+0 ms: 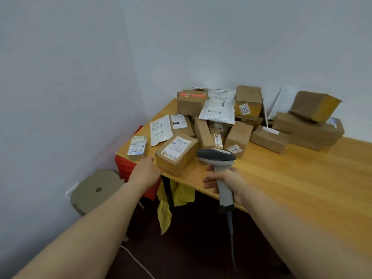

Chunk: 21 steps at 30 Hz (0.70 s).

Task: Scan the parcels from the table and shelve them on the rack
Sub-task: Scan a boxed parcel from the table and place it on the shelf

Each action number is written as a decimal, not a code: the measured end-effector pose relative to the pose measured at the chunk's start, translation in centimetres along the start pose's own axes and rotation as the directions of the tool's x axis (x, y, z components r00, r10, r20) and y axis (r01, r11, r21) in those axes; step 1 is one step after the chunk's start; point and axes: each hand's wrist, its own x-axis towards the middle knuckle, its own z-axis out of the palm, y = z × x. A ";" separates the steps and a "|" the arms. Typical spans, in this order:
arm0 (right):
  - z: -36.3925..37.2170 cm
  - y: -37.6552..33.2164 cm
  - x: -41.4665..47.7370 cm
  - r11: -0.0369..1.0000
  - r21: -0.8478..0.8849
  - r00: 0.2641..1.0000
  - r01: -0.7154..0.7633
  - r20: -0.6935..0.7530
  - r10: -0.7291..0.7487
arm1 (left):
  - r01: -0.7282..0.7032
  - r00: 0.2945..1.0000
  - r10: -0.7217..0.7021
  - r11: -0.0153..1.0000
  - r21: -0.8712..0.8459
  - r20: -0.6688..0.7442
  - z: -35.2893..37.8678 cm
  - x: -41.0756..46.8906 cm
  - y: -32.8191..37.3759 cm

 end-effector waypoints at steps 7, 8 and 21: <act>1.9 -0.1 13.1 0.993 0.092 0.997 -0.077 0.035 0.074 | 0.120 0.993 -0.120 0.991 -0.051 0.004 3.7 10.5 0.9; 2.2 0.0 14.3 0.992 0.092 0.995 -0.090 0.040 0.087 | 0.130 0.992 -0.129 0.989 -0.064 0.009 4.1 11.7 0.8; 4.2 0.3 17.9 0.968 0.187 0.980 -0.167 0.144 0.141 | 0.538 0.830 -0.461 0.514 -0.668 0.313 8.0 11.7 0.0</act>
